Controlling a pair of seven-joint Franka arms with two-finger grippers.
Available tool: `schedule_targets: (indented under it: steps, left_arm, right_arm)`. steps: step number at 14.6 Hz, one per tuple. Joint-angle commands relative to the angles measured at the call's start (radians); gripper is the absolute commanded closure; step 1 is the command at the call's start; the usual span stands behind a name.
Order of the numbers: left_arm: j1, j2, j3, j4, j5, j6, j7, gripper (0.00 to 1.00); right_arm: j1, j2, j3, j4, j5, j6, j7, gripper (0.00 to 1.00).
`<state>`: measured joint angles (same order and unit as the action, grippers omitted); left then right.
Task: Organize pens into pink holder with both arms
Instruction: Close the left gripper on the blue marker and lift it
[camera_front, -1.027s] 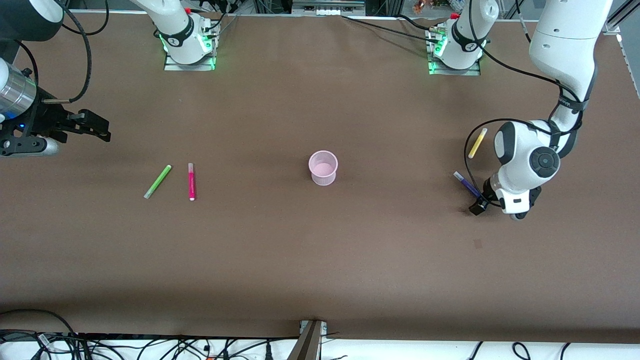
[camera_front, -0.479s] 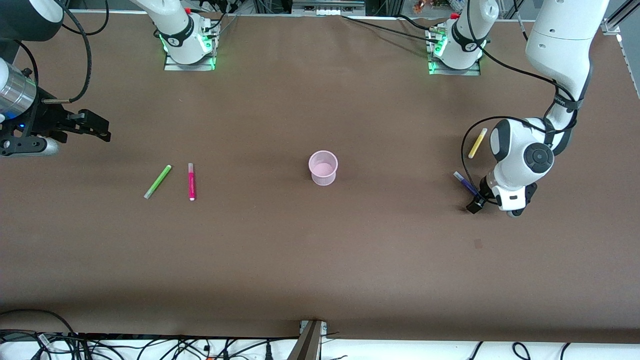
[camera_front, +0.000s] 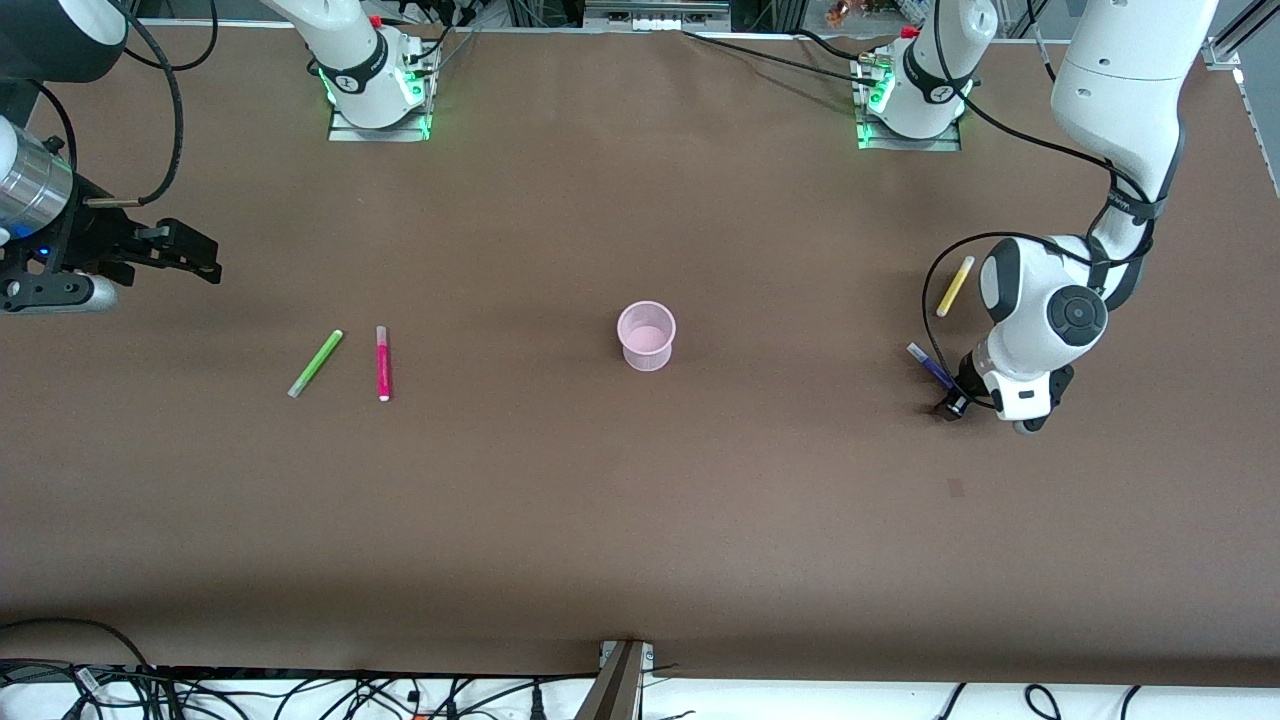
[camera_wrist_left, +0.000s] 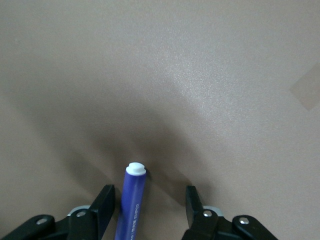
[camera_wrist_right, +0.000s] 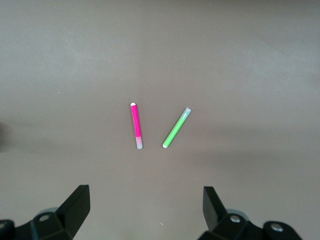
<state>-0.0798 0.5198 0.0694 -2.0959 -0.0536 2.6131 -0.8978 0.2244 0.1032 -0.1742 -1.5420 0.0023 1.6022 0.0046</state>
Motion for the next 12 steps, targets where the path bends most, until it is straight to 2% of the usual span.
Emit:
schedule_targets:
  steps: [1,2,4,6,10,11,12]
  left_arm:
    - [0.002,-0.020,0.003,-0.023,0.005,0.013,0.011,0.46]
    - [0.002,-0.020,0.003,-0.023,0.005,0.013,0.011,0.49]
    - [0.002,-0.020,0.003,-0.023,0.005,0.013,0.011,0.77]
    - [0.002,-0.020,0.003,-0.021,0.005,0.013,0.013,1.00]
    - [0.002,-0.035,0.004,-0.007,0.005,0.001,0.071,1.00]
    - [0.000,-0.058,0.003,0.011,0.005,-0.017,0.080,1.00]
    - [-0.006,-0.084,0.000,0.049,0.005,-0.091,0.080,1.00]
  right_arm:
    - [0.001,0.000,0.001,0.011,0.013,-0.001,-0.002,0.00]
    - [0.001,0.000,0.001,0.011,0.013,0.002,-0.002,0.00]
    - [0.001,-0.002,0.001,0.011,0.013,0.001,-0.002,0.00]
    - [0.000,0.000,-0.001,0.011,0.013,0.004,-0.002,0.00]
    - [0.000,0.001,-0.001,0.011,0.002,0.004,-0.002,0.00]
    - [0.000,0.001,-0.001,0.010,-0.002,0.004,-0.002,0.00]
    - [0.000,0.003,-0.001,0.008,-0.001,0.002,0.005,0.00]
